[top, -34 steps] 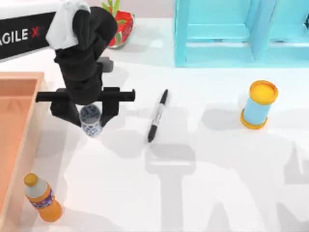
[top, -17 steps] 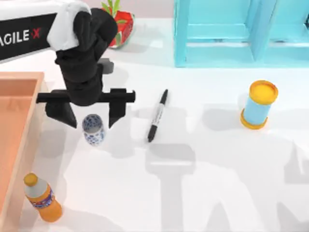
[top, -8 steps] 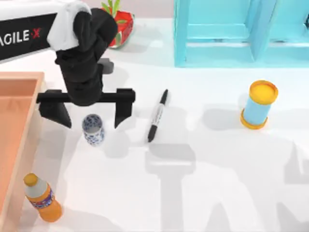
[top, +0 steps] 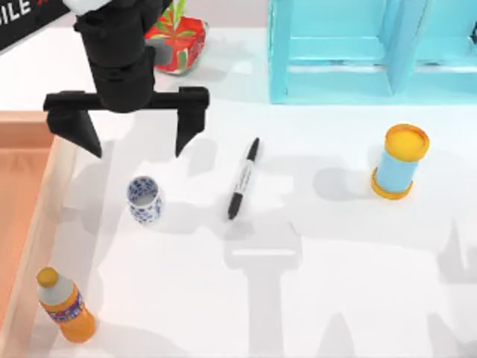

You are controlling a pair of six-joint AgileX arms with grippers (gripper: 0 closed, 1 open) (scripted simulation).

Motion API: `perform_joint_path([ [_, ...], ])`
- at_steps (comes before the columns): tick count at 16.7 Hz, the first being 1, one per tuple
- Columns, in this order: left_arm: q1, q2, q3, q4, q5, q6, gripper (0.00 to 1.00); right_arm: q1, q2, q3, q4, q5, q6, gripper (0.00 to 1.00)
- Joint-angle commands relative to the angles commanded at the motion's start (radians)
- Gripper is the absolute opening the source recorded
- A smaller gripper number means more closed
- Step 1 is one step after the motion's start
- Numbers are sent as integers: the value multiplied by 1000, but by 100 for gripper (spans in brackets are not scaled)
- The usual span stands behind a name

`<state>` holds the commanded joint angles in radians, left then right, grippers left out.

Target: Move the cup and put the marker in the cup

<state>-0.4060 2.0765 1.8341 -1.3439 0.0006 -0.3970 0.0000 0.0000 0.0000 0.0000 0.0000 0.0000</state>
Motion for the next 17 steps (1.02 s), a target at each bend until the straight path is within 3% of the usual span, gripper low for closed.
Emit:
perform_joint_path([
  [4, -7, 0, 235, -230, -1, 5, 100, 0, 0, 0, 0, 0, 0, 100],
  [7, -9, -7, 316, -311, 0, 9, 100, 0, 0, 0, 0, 0, 0, 100],
  [13, -16, 9, 328, -304, -8, 7, 100, 0, 0, 0, 0, 0, 0, 100],
  [17, -117, 160, 388, -210, -69, 2, 100, 0, 0, 0, 0, 0, 0, 100],
])
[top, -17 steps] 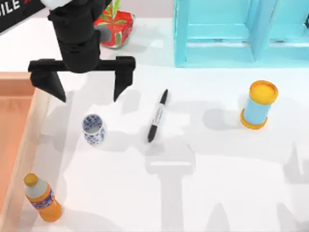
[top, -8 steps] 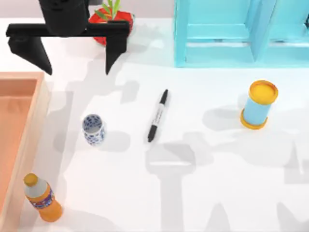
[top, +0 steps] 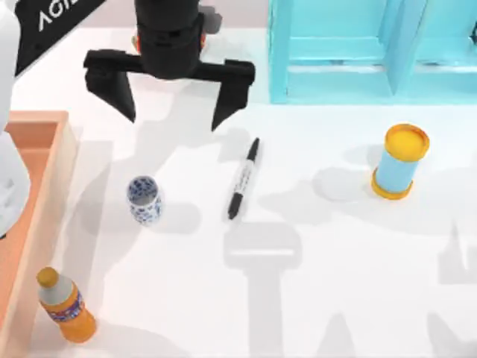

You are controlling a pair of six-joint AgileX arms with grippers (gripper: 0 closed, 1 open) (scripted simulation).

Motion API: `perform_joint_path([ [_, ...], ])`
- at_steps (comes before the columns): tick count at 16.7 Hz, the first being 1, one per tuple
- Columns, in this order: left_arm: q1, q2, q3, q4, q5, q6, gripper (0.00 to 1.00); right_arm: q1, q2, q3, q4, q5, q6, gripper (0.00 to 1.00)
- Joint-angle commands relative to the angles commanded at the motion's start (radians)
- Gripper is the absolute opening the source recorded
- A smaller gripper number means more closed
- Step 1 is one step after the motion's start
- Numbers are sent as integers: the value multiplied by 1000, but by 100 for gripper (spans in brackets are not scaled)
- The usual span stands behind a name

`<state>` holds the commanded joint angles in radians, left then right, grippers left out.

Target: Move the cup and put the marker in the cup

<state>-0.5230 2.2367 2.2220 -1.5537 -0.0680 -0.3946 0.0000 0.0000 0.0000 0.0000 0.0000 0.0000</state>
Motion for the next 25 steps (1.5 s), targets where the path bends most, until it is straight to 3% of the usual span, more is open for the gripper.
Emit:
perform_joint_path([
  [7, -180, 245, 91, 176, -109, 3, 100, 0, 0, 0, 0, 0, 0, 100],
  [12, -176, 246, 76, 190, -107, 5, 100, 0, 0, 0, 0, 0, 0, 100],
  [21, -145, 304, -149, 482, -107, 39, 100, 0, 0, 0, 0, 0, 0, 100],
  [25, -142, 312, -176, 518, -107, 43, 100, 0, 0, 0, 0, 0, 0, 100],
])
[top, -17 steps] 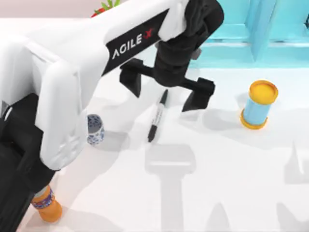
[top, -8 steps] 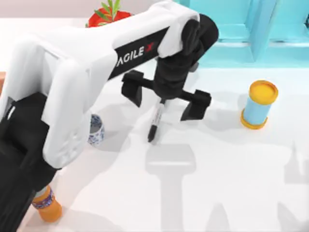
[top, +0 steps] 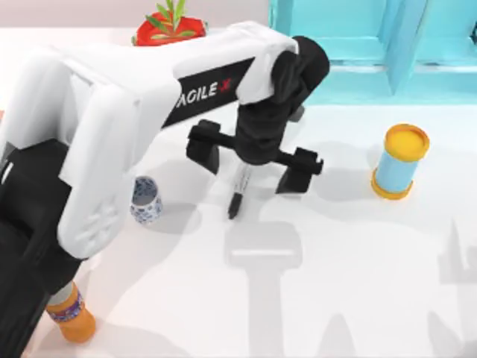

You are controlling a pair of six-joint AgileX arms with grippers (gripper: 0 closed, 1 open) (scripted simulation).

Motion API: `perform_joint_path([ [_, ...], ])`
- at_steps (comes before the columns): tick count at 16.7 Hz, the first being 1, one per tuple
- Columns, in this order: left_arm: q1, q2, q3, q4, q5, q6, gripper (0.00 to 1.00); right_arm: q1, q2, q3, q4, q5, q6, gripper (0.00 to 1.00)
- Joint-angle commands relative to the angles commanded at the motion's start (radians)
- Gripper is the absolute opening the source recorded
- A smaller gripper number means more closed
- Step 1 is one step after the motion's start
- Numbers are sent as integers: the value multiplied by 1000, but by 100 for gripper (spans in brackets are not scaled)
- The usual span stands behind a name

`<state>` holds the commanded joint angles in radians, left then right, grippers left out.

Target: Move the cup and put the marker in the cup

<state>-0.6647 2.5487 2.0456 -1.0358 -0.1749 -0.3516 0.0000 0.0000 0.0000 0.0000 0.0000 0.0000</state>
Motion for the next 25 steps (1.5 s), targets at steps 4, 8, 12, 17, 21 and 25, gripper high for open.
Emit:
perform_joint_path([
  [4, 0, 0, 0, 0, 0, 0, 85, 0, 0, 0, 0, 0, 0, 100],
  [8, 0, 0, 0, 0, 0, 0, 55, 0, 0, 0, 0, 0, 0, 100],
  [12, 0, 0, 0, 0, 0, 0, 25, 0, 0, 0, 0, 0, 0, 100],
  [17, 0, 0, 0, 0, 0, 0, 0, 0, 0, 0, 0, 0, 0, 100],
  [21, 0, 0, 0, 0, 0, 0, 0, 0, 0, 0, 0, 0, 0, 100],
  [25, -20, -60, 13, -12, 50, -26, 0, 0, 0, 0, 0, 0, 0, 100],
])
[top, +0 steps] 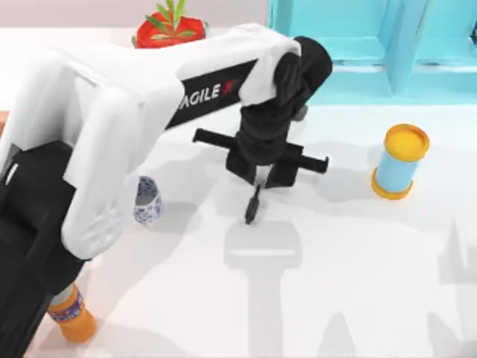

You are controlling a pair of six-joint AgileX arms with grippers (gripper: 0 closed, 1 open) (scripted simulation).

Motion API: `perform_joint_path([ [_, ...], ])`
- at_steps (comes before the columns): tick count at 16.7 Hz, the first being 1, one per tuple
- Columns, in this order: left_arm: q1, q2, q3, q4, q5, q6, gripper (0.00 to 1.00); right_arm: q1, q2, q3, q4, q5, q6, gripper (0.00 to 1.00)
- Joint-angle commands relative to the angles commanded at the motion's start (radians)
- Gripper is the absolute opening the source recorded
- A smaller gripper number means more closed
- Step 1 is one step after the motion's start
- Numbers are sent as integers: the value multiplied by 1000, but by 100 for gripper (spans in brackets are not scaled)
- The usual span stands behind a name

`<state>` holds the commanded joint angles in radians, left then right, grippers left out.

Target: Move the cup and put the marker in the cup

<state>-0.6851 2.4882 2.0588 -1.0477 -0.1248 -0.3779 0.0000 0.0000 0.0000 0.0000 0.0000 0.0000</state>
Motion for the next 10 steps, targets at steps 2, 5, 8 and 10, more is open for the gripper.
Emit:
perform_joint_path([
  [2, -14, -34, -35, -20, -1, -24, 0, 0, 0, 0, 0, 0, 0, 100],
  [5, -56, -149, -109, -50, -6, -54, 0, 0, 0, 0, 0, 0, 0, 100],
  [8, -87, -270, -172, -88, -9, -90, 0, 0, 0, 0, 0, 0, 0, 100],
  [10, -120, -349, -222, -111, -11, -113, 0, 0, 0, 0, 0, 0, 0, 100],
])
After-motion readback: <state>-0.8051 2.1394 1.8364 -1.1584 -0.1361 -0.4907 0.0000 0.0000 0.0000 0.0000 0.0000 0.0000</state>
